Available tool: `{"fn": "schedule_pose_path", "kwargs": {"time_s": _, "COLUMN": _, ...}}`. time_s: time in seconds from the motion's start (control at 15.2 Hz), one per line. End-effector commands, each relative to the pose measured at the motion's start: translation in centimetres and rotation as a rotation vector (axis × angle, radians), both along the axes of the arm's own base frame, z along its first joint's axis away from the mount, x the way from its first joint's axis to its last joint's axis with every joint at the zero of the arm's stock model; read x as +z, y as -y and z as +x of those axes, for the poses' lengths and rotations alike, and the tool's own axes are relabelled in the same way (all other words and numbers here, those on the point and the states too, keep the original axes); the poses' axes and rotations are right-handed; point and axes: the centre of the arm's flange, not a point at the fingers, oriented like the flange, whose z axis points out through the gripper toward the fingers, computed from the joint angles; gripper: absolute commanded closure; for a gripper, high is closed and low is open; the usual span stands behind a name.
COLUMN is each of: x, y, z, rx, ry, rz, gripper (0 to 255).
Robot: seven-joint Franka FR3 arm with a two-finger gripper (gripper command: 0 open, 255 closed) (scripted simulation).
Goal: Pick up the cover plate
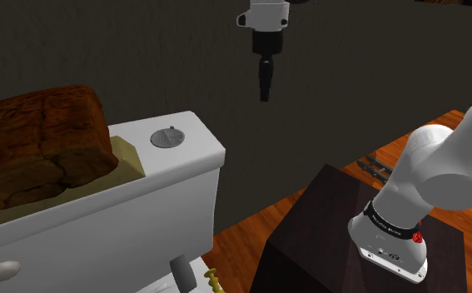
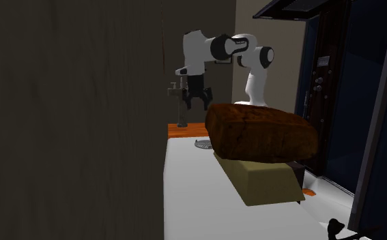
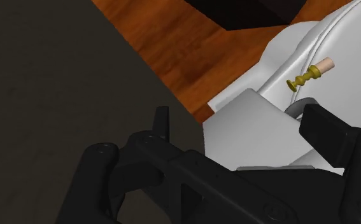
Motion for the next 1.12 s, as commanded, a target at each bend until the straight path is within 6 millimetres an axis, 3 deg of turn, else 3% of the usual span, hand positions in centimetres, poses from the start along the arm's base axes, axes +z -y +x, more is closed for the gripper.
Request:
{"fn": "schedule_pose_path", "kwargs": {"time_s": 0.0, "x": -0.3, "y": -2.0, "z": 1.6, "rx": 0.073, "ry": 0.006, "rz": 0.010, "gripper": 0}}
{"fn": "schedule_pose_path", "kwargs": {"time_s": 0.53, "x": -1.4, "y": -10.9, "z": 6.1, "rx": 0.354, "ry": 0.029, "rz": 0.047, "gripper": 0}}
{"fn": "schedule_pose_path", "kwargs": {"time_s": 1.06, "x": -2.1, "y": -20.8, "z": 8.0, "rx": 0.636, "ry": 0.053, "rz": 0.084, "gripper": 0}}
